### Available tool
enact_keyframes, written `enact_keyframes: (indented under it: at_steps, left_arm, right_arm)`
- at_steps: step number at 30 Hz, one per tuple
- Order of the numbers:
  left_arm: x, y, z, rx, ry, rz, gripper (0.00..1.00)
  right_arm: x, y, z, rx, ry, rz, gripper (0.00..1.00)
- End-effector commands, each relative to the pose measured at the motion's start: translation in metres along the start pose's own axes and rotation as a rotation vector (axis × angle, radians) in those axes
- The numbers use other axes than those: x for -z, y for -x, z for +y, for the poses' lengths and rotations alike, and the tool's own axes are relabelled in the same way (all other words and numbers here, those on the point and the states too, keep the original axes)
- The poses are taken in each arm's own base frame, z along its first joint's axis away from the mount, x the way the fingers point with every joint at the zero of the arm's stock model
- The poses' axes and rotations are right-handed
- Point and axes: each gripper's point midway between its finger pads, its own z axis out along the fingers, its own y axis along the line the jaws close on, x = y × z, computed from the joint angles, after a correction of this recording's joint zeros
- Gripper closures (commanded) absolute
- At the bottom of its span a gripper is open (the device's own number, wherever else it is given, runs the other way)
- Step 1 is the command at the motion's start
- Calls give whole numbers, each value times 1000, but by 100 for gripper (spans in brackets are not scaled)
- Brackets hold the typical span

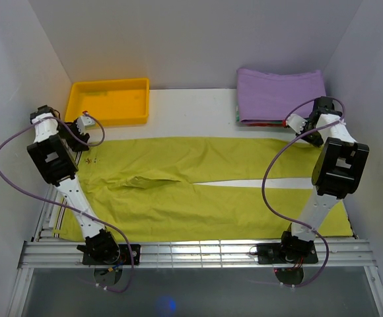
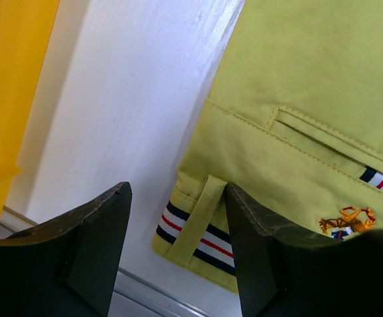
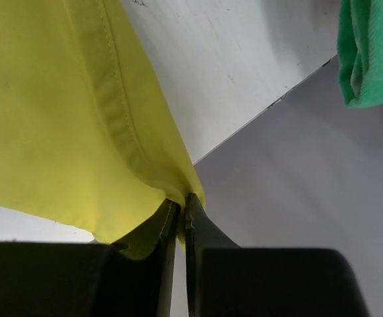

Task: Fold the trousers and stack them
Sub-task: Fold the trousers

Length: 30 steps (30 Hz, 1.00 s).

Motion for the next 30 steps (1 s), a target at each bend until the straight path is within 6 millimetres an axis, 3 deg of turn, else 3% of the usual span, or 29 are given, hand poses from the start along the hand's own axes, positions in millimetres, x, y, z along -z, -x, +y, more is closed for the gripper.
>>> enact_keyframes:
  at_steps: [1,4,5,7,8,11,16,19,22,25,27,28,30]
  left_arm:
    - [-19,9,-9,-47,-61,-9,30]
    - [-31,0,-21,-26,-106,12,35]
    - [-35,-3,-26,-22,-130,33,49]
    - [-39,-8,-35,-3,-163,51,63]
    - [-39,-6,-36,1,-163,51,77]
    - [-28,9,-17,38,-92,27,100]
    - [9,63,41,51,139,-110,100]
    - [40,90,67,26,264,-158,100]
    - [73,115,84,-3,365,-202,100]
    - [100,136,84,-15,404,-246,100]
    - [100,140,72,-8,383,-260,100]
    - [111,148,65,-35,390,-263,100]
    - [94,135,36,-21,320,-240,100]
  right_arm:
    - [6,2,-15,126,-7,-4,92]
    - [6,1,-16,126,-9,-2,92]
    - [7,2,-17,126,-13,-6,92]
    - [9,2,-21,122,-23,-12,92]
    - [9,3,-24,116,-29,-18,92]
    - [14,1,-36,95,-55,-29,92]
    - [17,0,-63,47,-105,-65,92]
    - [29,4,-85,22,-152,-116,92]
    - [57,7,-112,6,-221,-174,92]
    - [77,12,-120,-11,-237,-260,92]
    - [92,13,-120,-17,-257,-288,92]
    - [102,15,-120,-5,-270,-307,92]
    - [104,16,-112,11,-261,-315,92]
